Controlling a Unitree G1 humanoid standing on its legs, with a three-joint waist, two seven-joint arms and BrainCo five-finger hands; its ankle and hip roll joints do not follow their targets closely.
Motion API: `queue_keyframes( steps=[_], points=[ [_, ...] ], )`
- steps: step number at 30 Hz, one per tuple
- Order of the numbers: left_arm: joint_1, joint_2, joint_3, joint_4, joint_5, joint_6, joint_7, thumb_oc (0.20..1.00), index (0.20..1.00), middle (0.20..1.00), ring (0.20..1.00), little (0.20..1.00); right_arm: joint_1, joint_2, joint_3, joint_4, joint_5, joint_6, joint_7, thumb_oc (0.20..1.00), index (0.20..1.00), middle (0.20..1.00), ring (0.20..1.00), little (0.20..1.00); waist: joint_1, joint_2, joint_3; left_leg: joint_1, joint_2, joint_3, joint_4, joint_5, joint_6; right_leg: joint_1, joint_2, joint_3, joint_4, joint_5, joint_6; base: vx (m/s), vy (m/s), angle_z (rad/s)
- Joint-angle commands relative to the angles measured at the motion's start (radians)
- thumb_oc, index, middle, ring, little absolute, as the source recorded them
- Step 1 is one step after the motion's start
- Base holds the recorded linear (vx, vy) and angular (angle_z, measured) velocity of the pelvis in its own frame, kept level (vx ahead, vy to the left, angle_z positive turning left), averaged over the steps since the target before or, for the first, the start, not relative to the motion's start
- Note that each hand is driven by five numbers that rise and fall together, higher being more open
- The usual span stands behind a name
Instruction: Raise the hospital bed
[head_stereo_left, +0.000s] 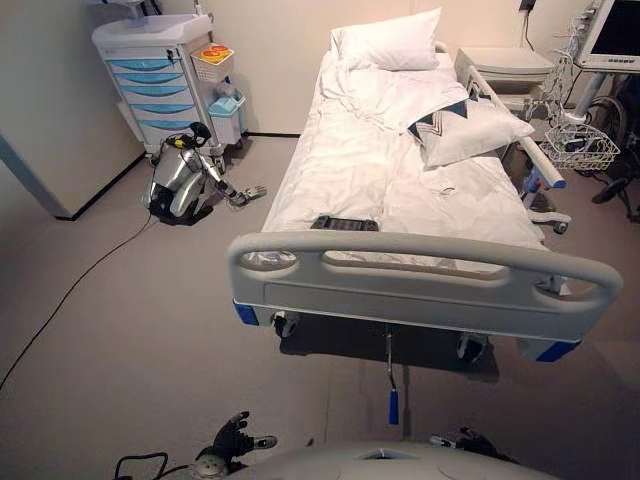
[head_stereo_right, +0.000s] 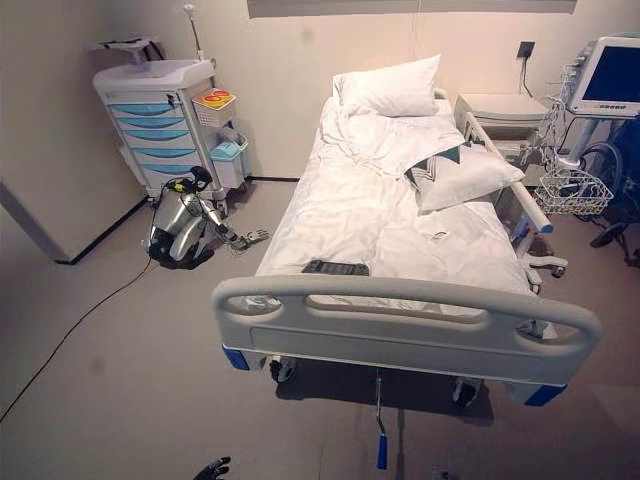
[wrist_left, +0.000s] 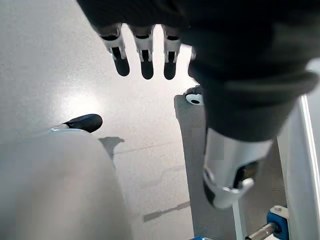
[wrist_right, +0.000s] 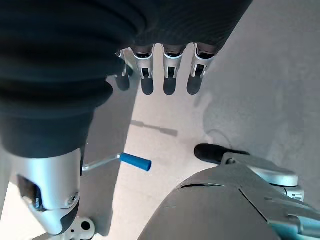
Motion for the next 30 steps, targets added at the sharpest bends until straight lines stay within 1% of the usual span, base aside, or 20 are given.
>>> queue_keyframes(
  steps=[1, 6, 10, 13, 14, 18, 22, 25, 28, 30],
  points=[
    [-0.081, 0.003, 0.033, 0.050, -0.014, -0.012, -0.009, 1.000, 1.000, 1.000, 1.000, 1.000, -0.082, 0.011, 0.009, 0.029, -0.013, -0.012, 0.001, 1.000, 1.000, 1.000, 1.000, 1.000, 0.001, -0.066, 0.038, 0.073, -0.065, 0.019, 0.017, -0.071, 0.052, 0.021, -0.039, -0.022, 0.009, 0.003, 0.076, -0.14, 0.025, 0.40],
    [-0.080, 0.001, 0.039, 0.051, -0.023, -0.011, -0.008, 1.000, 1.000, 1.000, 1.000, 1.000, -0.081, 0.009, 0.007, 0.028, -0.010, -0.014, 0.002, 1.000, 1.000, 1.000, 1.000, 1.000, 0.000, -0.066, 0.040, 0.072, -0.065, 0.019, 0.020, -0.072, 0.053, 0.023, -0.039, -0.019, 0.009, 0.002, 0.075, 0.00, 0.000, 0.00],
    [-0.087, 0.003, 0.054, 0.031, -0.063, -0.020, -0.002, 1.000, 1.000, 1.000, 1.000, 1.000, -0.083, 0.009, 0.002, 0.023, 0.001, -0.015, 0.000, 1.000, 1.000, 1.000, 1.000, 1.000, 0.000, -0.066, 0.047, 0.066, -0.066, 0.016, 0.026, -0.073, 0.053, 0.020, -0.039, -0.020, 0.009, 0.003, 0.074, -0.01, -0.005, 0.00],
    [-0.107, 0.020, 0.073, -0.054, -0.142, -0.041, 0.011, 1.000, 1.000, 1.000, 1.000, 1.000, -0.103, 0.003, -0.006, 0.005, 0.027, -0.018, -0.013, 1.000, 1.000, 1.000, 1.000, 1.000, -0.003, -0.062, 0.093, 0.007, -0.070, 0.007, 0.068, -0.072, 0.055, -0.032, -0.044, -0.019, 0.043, 0.003, 0.069, -0.10, -0.016, 0.00],
    [-0.107, 0.020, 0.073, -0.054, -0.142, -0.041, 0.011, 1.000, 1.000, 1.000, 1.000, 1.000, -0.103, 0.003, -0.006, 0.005, 0.027, -0.018, -0.013, 1.000, 1.000, 1.000, 1.000, 1.000, -0.003, -0.062, 0.092, 0.005, -0.070, 0.007, 0.069, -0.072, 0.055, -0.033, -0.044, -0.019, 0.044, 0.003, 0.069, -0.12, 0.002, 0.01],
    [-0.123, 0.065, 0.044, -0.296, -0.209, -0.083, 0.009, 1.000, 1.000, 1.000, 1.000, 1.000, -0.160, -0.026, 0.004, -0.045, 0.031, -0.030, -0.030, 1.000, 1.000, 1.000, 1.000, 1.000, -0.007, -0.041, 0.161, -0.090, -0.075, -0.009, 0.094, -0.050, 0.052, -0.136, -0.048, -0.022, 0.086, 0.011, 0.064, -0.18, 0.005, 0.05],
    [-0.133, 0.133, 0.005, -0.552, -0.233, -0.102, -0.010, 1.000, 1.000, 1.000, 1.000, 1.000, -0.212, -0.057, 0.004, -0.094, 0.055, -0.039, -0.038, 1.000, 1.000, 1.000, 1.000, 1.000, -0.004, -0.017, 0.224, -0.183, -0.077, -0.023, 0.123, -0.029, 0.049, -0.238, -0.053, -0.027, 0.141, 0.013, 0.059, -0.17, 0.001, 0.07],
    [-0.157, 0.196, -0.037, -0.741, -0.218, -0.103, -0.028, 1.000, 1.000, 1.000, 1.000, 1.000, -0.271, -0.072, 0.013, -0.125, 0.076, -0.045, -0.047, 1.000, 1.000, 1.000, 1.000, 1.000, -0.003, 0.012, 0.266, -0.251, -0.079, -0.027, 0.130, -0.012, 0.046, -0.314, -0.057, -0.029, 0.171, 0.011, 0.057, -0.14, -0.003, 0.09],
    [-0.189, 0.243, -0.062, -0.892, -0.228, -0.107, -0.054, 1.000, 1.000, 1.000, 1.000, 1.000, -0.332, -0.082, 0.023, -0.193, 0.105, -0.058, -0.059, 1.000, 1.000, 1.000, 1.000, 1.000, -0.002, 0.026, 0.303, -0.310, -0.075, -0.022, 0.141, -0.001, 0.041, -0.380, -0.058, -0.020, 0.189, 0.014, 0.058, -0.10, -0.005, 0.02],
    [-0.219, 0.252, -0.078, -0.950, -0.253, -0.109, -0.058, 1.000, 1.000, 1.000, 1.000, 1.000, -0.365, -0.085, 0.038, -0.231, 0.119, -0.066, -0.067, 1.000, 1.000, 1.000, 1.000, 1.000, -0.002, 0.031, 0.328, -0.354, -0.070, -0.021, 0.155, 0.005, 0.039, -0.426, -0.055, -0.013, 0.202, 0.016, 0.058, -0.08, -0.015, -0.05]
  ],
)
